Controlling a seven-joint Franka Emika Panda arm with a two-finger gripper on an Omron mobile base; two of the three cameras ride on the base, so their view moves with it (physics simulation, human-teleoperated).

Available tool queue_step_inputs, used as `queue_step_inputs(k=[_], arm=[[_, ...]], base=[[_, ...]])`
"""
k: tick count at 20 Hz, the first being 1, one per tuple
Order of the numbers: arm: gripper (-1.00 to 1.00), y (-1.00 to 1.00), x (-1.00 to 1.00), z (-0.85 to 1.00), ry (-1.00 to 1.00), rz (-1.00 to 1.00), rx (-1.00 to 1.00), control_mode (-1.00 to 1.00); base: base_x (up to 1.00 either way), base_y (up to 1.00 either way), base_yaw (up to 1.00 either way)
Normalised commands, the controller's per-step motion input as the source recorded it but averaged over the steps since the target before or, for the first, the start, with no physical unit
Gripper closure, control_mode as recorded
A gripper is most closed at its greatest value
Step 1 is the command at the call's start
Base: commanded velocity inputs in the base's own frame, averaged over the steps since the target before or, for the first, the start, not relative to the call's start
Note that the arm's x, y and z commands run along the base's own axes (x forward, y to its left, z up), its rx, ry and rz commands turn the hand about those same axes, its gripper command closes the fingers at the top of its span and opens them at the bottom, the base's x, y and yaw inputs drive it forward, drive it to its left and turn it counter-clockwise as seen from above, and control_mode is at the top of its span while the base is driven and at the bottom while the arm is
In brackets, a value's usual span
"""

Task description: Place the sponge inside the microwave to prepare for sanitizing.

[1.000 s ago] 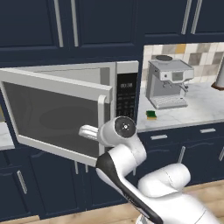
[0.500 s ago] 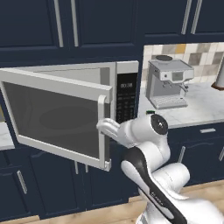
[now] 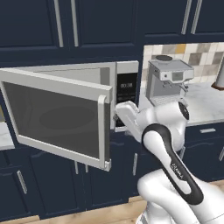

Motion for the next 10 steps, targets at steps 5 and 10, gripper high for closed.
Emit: queue_step_inputs(k=[5, 10], arm=[[-1.0, -0.2, 0.33, 0.07, 0.17, 0.02, 0.21, -1.0], [-1.0, -0.04, 0.51, -0.03, 0.31, 0.06, 0.17, -1.0]], base=[[0.0, 0.0, 0.0], [0.0, 0.0, 0.0]])
